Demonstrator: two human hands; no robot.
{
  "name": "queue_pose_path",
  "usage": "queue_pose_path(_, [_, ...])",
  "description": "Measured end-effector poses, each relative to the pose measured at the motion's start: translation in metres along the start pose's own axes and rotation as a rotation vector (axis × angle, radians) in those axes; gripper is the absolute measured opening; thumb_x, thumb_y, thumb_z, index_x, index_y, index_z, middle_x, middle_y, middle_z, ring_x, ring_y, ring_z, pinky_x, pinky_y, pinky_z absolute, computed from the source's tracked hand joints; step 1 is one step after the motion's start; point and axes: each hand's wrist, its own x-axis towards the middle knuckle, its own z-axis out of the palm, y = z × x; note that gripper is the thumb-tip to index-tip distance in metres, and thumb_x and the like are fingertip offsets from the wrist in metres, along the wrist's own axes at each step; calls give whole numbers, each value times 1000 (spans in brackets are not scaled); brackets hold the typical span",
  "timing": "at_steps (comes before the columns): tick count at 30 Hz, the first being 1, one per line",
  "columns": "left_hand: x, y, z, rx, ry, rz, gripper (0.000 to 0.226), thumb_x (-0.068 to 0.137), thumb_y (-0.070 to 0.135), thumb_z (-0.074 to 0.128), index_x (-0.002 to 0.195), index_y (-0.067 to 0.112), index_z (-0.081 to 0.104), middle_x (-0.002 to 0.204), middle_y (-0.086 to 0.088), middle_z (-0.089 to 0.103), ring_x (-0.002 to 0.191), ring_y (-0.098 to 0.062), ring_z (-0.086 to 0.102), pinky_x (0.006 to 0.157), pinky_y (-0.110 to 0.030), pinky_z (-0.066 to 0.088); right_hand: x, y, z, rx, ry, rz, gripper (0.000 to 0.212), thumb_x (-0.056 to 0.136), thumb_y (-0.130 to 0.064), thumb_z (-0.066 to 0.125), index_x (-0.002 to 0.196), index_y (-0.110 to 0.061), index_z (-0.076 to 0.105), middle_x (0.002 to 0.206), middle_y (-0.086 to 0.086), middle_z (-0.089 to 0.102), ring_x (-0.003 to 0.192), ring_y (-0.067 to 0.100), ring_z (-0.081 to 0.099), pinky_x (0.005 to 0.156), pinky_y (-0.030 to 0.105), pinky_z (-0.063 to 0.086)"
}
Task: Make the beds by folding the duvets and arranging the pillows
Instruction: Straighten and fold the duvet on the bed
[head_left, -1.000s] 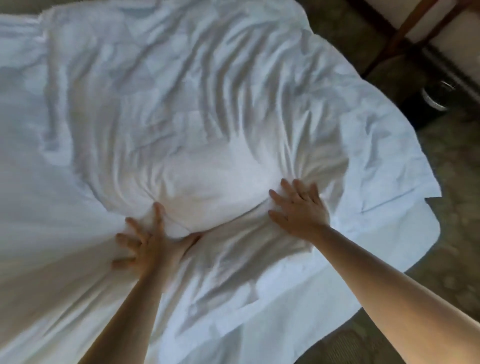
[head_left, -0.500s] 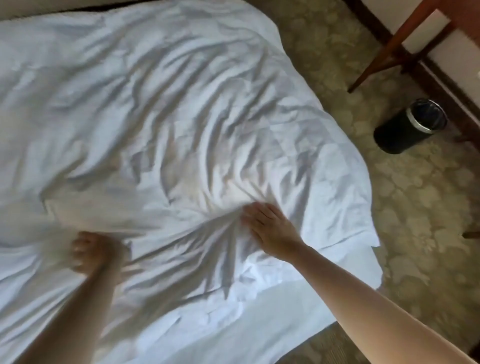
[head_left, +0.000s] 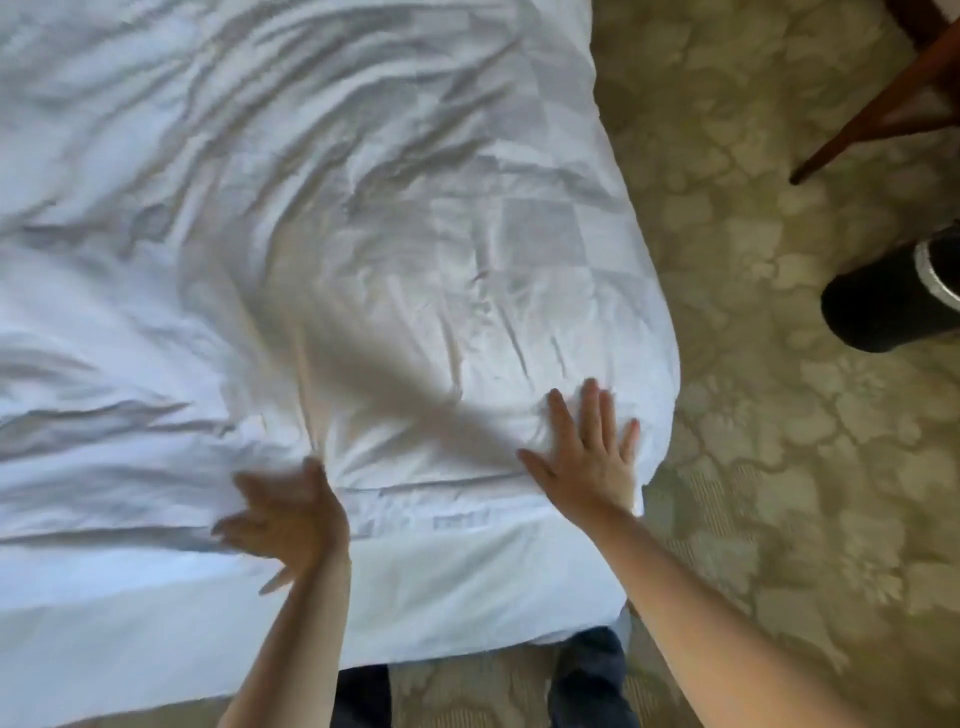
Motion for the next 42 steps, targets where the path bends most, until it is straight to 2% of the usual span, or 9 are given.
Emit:
queue_pose_path(3, [-27,-2,29,-385,-143,-406,105,68,84,44,146,14,30,152,-13,26,140,-35,26,115,-55,18,3,38,-6,108,-121,213,98,76,-78,42,148,-37,-11,158,8,-12,146,33,-2,114,55,5])
queue_pose_path(6, [-76,32,44,-490,19,-607,86,73,67,61,134,11,39,135,-11,44,124,-31,44,103,-43,39,10,77,-8,832,-254,497,107,64,-65,70,142,-27,7,144,12,34,129,32,42,109,45,32])
queue_pose_path(11, [-105,52,78,-857,-129,-468,50,79,50,68,107,9,57,78,-2,56,57,-19,49,45,-24,40,22,116,44,1514,-778,680,127,55,-63,82,150,-32,5,144,-1,44,122,26,53,102,47,43])
queue_pose_path(17, [-139,76,96,-902,-142,-525,26,95,33,45,87,15,62,70,2,50,54,-16,44,42,-17,38,23,116,51,2189,-649,699,85,51,-39,91,123,-10,57,124,12,60,117,30,56,95,44,50])
queue_pose_path(19, [-143,87,90,-1015,-134,-591,24,92,25,46,105,14,62,86,-1,59,76,-22,59,63,-24,53,34,121,31,2361,-425,809,60,53,-30,89,105,-13,65,113,12,62,105,31,59,98,47,45])
queue_pose_path(25, [-159,89,63,-1114,-256,-522,34,98,29,47,128,15,52,106,-2,64,87,-19,63,80,-38,51,59,166,-116,2205,110,400,25,81,-19,60,103,-9,65,104,8,69,98,28,67,78,41,57])
queue_pose_path(33, [-223,91,119,-907,-335,-635,35,83,45,67,101,17,56,78,3,50,61,-8,49,51,-14,44,45,213,-50,1693,-170,1051,16,94,-11,55,78,-10,52,75,6,60,66,19,57,34,20,48])
queue_pose_path(38, [-259,84,157,-651,-703,-434,39,82,25,71,115,11,57,126,-2,57,108,-14,55,106,-32,35,54,243,-60,1547,-401,1019,13,85,-9,66,83,-3,54,70,6,62,62,17,60,40,20,51])
queue_pose_path(42, [-279,97,192,-428,-785,-247,59,83,24,71,135,9,46,132,4,45,128,-15,40,103,-28,28,56,270,-64,1265,-691,818,15,89,-16,61,82,-7,51,53,0,57,44,7,53,64,25,52])
